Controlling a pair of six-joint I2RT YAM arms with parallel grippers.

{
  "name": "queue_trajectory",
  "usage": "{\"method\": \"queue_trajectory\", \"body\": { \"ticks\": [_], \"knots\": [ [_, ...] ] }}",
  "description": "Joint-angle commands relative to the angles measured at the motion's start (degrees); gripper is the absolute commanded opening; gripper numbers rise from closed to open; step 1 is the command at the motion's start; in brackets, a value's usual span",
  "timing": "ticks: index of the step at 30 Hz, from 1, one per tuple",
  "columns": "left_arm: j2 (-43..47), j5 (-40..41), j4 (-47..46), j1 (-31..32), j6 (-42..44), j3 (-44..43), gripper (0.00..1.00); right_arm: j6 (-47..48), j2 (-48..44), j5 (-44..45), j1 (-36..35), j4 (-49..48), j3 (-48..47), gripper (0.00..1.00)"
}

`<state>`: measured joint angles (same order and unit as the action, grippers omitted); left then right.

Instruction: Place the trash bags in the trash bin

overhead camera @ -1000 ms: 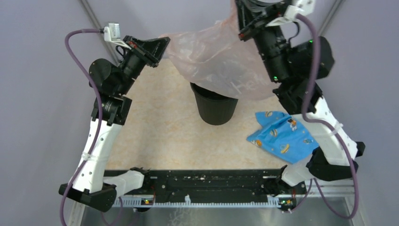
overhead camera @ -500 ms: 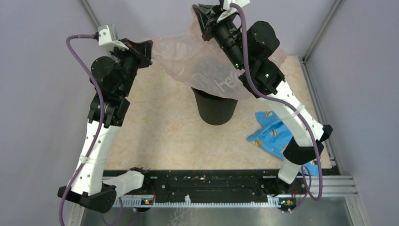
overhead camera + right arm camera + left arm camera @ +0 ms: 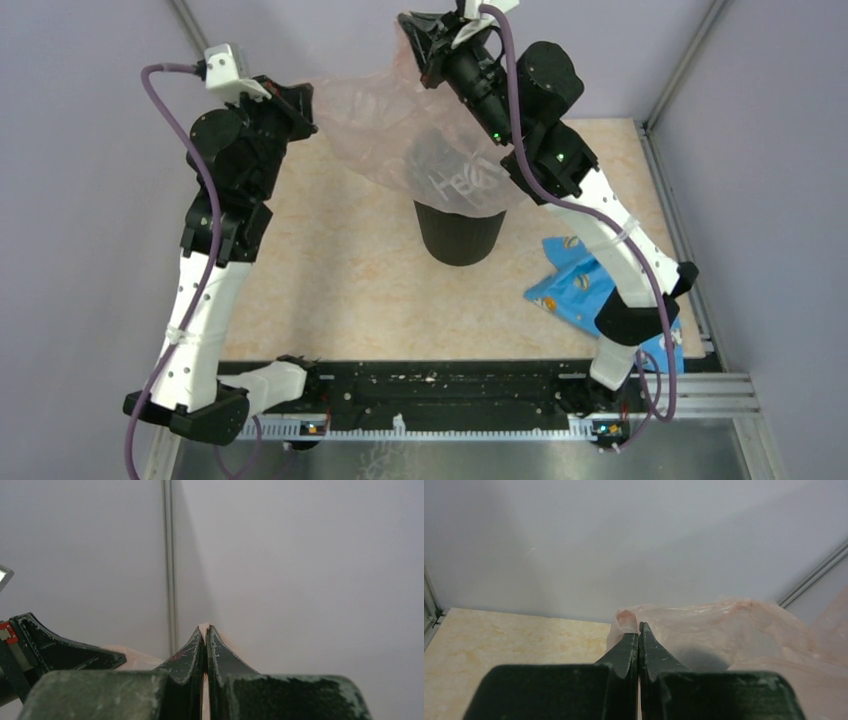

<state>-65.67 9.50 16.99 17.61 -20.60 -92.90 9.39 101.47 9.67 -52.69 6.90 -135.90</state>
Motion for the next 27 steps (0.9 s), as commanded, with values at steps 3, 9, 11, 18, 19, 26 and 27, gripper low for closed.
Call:
{"method": "queue_trajectory", "body": {
  "ticks": [3,9,11,18,19,26,27],
  "knots": [
    [-0.7,-1.4,3.0,-0.3,1.3,-5.2,0.00,-1.2,1.3,-1.0,0.1,-0.6,-2.4,0.00],
    [-4.1,-4.2,4.1,-0.3,0.7,-6.3,0.00,-1.7,1.3,-0.9,0.1,2.6,-1.6,0.04],
    [-5.4,-4.5,3.7,-0.3,0.6,-6.2,0.00,-2.3,0.5,-1.6,0.1,4.9,-1.7,0.22],
    [-7.2,-5.6,1.9,-0.3,0.0,-6.0,0.00,-4.1,-5.6,-0.3,0.1,10.0,2.1,0.85],
    [-7.3,-5.7,1.8,-0.3,-0.1,-5.9,0.00,-4.2,-6.4,0.4,0.1,11.0,2.7,0.89],
    [-7.8,-5.4,1.5,-0.3,0.2,-5.4,0.00,-5.5,-13.3,7.7,0.1,17.7,7.4,0.99],
    [-7.8,-5.3,1.6,-0.3,0.3,-5.4,0.00,-5.5,-14.2,9.1,0.1,18.9,7.9,0.99]
  ]
}}
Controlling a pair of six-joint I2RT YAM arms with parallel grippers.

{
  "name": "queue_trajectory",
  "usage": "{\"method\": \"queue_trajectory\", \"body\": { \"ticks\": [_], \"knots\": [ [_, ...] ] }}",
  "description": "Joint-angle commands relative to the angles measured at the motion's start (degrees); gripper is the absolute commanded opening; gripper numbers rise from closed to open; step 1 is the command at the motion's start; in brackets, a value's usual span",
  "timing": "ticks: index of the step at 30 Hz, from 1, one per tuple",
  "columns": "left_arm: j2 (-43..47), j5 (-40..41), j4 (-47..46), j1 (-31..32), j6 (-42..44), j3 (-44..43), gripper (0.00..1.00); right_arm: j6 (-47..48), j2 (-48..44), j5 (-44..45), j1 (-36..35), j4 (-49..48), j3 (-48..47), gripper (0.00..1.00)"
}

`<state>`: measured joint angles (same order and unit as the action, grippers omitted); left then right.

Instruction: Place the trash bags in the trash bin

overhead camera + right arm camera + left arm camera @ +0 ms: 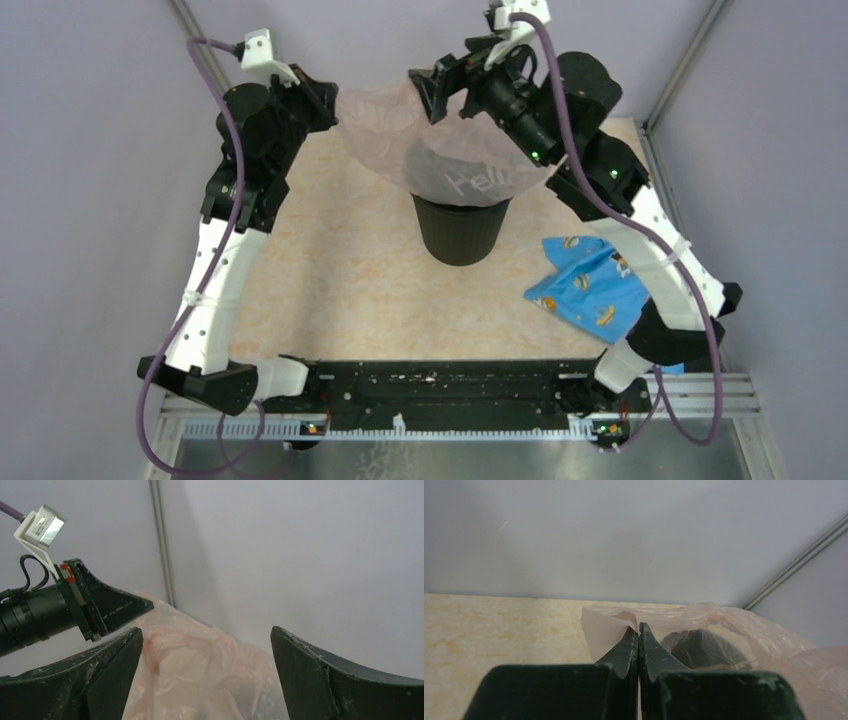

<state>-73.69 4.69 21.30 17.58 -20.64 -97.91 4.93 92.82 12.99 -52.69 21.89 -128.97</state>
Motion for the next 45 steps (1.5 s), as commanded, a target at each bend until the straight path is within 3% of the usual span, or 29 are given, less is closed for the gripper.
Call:
{"method": "queue_trajectory", "body": {
  "ticks": [1,9,12,16,21,24,32,45],
  "knots": [
    [0.1,-0.4,-2.7,-0.3,0.4,-0.3,0.00,-1.2,-6.5,7.3,0.1,4.9,1.7,0.99],
    [-0.3,-0.7,-2.9,-0.4,0.5,0.3,0.00,-4.2,-13.9,14.4,2.6,10.5,8.1,0.99],
    [-0.3,-0.8,-2.9,-0.4,0.5,0.4,0.00,-8.5,-14.7,13.5,8.2,14.8,8.9,0.98],
    [-0.4,-1.2,-3.2,-0.4,0.4,0.6,0.00,-16.0,-15.8,3.9,21.2,18.2,12.7,0.89],
    [-0.4,-1.8,-3.4,-0.5,0.3,0.6,0.00,-19.3,-17.0,1.4,28.9,18.2,20.1,0.79],
    [-0.5,-2.1,-3.4,-0.5,0.3,0.5,0.00,-21.1,-17.2,-2.4,33.2,16.2,24.6,0.67],
    [-0.5,-3.4,-3.3,-0.5,0.3,0.5,0.00,-24.7,-12.7,-10.8,32.9,15.5,27.3,0.45],
    [-2.0,-7.9,-1.8,-0.5,1.7,-1.8,0.00,-25.6,-4.4,-8.5,20.1,14.0,30.0,0.39]
  ]
}}
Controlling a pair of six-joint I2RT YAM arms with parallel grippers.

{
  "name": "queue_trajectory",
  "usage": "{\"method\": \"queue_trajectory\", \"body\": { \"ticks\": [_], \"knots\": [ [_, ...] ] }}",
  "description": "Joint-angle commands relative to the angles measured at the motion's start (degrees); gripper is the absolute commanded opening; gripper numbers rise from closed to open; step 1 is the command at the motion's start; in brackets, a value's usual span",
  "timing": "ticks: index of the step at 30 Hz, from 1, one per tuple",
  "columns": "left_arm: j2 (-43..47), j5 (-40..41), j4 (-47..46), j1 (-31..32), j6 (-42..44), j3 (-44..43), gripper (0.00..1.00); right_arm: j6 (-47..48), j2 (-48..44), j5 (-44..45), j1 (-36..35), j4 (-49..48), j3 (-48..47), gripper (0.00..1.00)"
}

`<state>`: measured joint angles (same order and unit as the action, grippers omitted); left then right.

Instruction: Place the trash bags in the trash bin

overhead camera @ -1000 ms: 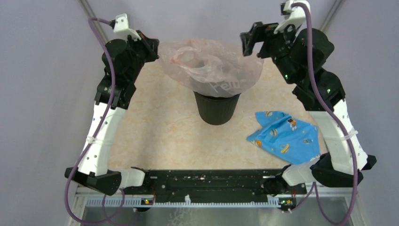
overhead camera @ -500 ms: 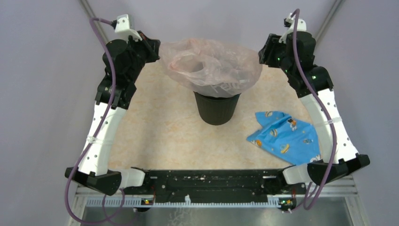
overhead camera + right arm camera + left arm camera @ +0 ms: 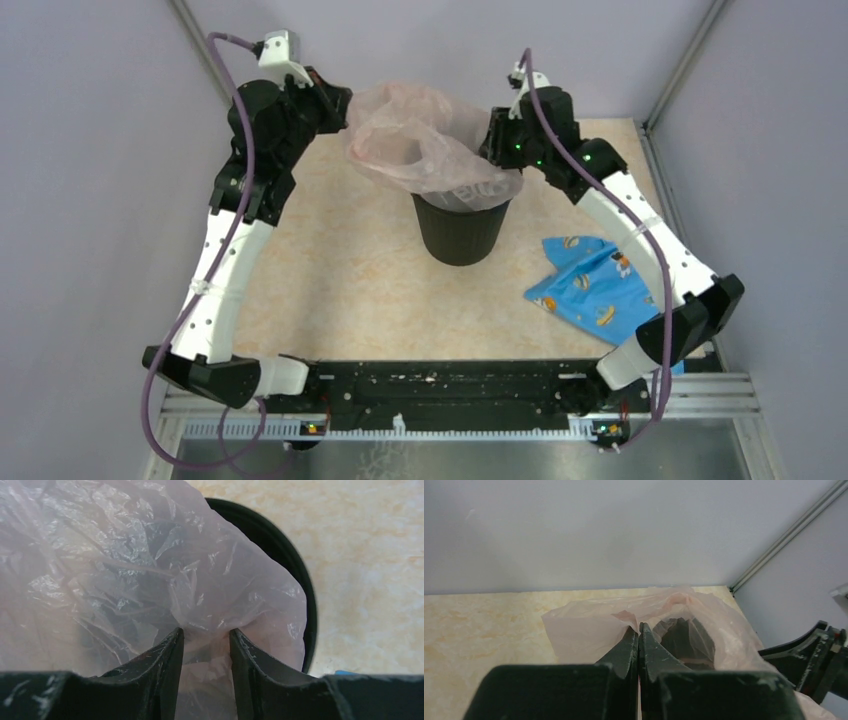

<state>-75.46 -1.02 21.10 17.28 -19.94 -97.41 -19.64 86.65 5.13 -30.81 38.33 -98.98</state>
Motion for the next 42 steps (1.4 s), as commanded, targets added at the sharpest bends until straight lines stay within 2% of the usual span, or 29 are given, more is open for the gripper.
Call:
{"method": "queue_trajectory", "body": {
  "ticks": [1,9,12,18,26,30,35,37,42],
  "knots": [
    [-0.2,-2.4,-1.5,-0.3,1.0,-2.3,0.00,-1.3,2.4,-1.1,-1.9,-2.9,0.3,0.39],
    [-0.8,-4.9,-2.3,-0.2,0.7,-2.3,0.00,-0.6,7.1,1.4,-1.8,-2.8,0.9,0.38],
    [-1.1,-6.1,-2.9,-0.2,0.2,-2.3,0.00,-0.4,6.3,2.4,-1.9,-1.8,0.2,0.38],
    [-1.8,-9.5,-4.7,-0.2,-0.7,-2.2,0.00,1.2,1.6,4.2,-1.8,0.0,-2.5,0.54],
    [-2.7,-13.0,-6.4,-0.1,-2.6,-1.8,0.00,4.0,-3.6,2.1,-1.9,2.6,-5.6,0.78],
    [-2.8,-14.0,-7.2,-0.1,-3.2,-1.9,0.00,7.0,-5.8,-2.4,-1.9,2.3,-7.2,0.84],
    [-2.9,-16.4,-9.6,-0.1,-4.7,-1.4,0.00,13.0,-8.1,-13.3,-2.8,1.1,-6.6,0.90],
    [-3.0,-16.9,-10.1,-0.1,-5.1,-1.4,0.00,15.0,-9.0,-17.5,-3.1,1.5,-5.5,0.91],
    [-3.1,-17.1,-10.2,0.0,-5.3,-1.6,0.00,15.9,-12.7,-21.2,-3.2,2.5,-1.0,0.90]
  ]
}}
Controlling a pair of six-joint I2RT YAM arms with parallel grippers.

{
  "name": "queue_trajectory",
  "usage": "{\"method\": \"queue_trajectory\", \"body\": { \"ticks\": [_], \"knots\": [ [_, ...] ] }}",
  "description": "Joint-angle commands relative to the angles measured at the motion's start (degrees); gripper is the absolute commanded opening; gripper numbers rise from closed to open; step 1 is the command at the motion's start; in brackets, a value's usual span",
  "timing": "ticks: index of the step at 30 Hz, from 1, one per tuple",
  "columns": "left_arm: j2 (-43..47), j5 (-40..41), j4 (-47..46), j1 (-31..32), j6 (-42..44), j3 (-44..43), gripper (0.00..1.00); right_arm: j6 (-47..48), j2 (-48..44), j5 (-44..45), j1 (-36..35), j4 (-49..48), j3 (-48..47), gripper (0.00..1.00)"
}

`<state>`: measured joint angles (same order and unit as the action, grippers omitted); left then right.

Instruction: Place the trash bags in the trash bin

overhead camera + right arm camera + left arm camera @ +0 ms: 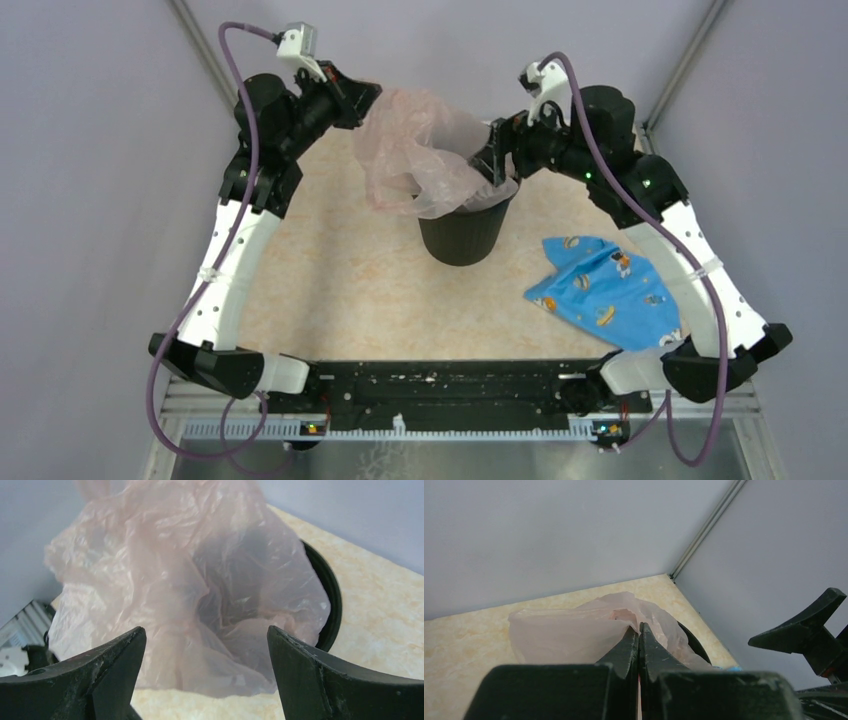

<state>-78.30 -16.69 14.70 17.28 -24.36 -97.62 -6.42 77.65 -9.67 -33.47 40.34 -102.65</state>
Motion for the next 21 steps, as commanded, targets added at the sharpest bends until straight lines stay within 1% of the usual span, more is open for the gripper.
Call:
{"method": "queue_trajectory", "body": {
  "ticks": [1,3,8,10,12,15,20,21],
  "knots": [
    [-0.3,-1.5,-3.8,0.0,-0.9,-1.3,0.00,2.7,-4.6,-7.5,-0.5,0.6,3.8,0.89],
    [-0.4,-1.4,-3.7,0.0,-0.9,-1.3,0.00,3.0,-6.5,-8.7,-0.8,0.7,6.4,0.88],
    [-0.6,-1.8,-3.8,0.0,-1.3,-1.3,0.00,3.2,-10.6,-7.9,-0.9,-1.3,12.6,0.87],
    [-0.9,-2.0,-4.1,0.0,-1.6,-1.3,0.00,2.1,-10.4,-7.4,-0.9,-2.4,13.4,0.84],
    [-1.0,-2.1,-4.3,0.0,-1.9,-1.3,0.00,0.9,-9.5,-7.4,-0.9,-3.2,13.7,0.77],
    [-1.2,-2.5,-4.3,0.1,-1.9,-1.5,0.00,-1.2,-7.6,-4.8,-0.9,-4.1,14.1,0.61],
    [-1.5,-3.7,-4.4,0.2,-1.7,-1.6,0.00,-5.2,-4.6,4.7,-0.8,-4.7,13.6,0.22],
    [-1.5,-4.0,-4.5,0.3,-1.8,-1.5,0.00,-5.9,-4.0,7.7,-0.8,-4.8,13.3,0.18]
  ]
}}
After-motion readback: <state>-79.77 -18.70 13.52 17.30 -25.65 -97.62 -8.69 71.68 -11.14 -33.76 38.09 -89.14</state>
